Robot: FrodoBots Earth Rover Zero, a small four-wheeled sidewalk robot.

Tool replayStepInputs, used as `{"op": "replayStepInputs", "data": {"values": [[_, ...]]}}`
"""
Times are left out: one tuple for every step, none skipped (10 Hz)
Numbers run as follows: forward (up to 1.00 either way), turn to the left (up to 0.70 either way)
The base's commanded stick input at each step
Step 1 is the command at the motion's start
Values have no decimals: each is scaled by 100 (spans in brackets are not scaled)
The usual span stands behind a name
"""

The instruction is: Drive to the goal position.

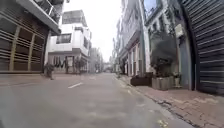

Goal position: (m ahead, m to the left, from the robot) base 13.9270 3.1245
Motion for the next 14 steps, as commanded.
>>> {"op": "replayStepInputs", "data": {"values": [[49,0],[49,0],[49,0],[49,0],[49,-6],[49,-24],[49,-49],[49,-25],[49,-3],[49,0],[49,0],[49,0],[49,0],[49,0]]}}
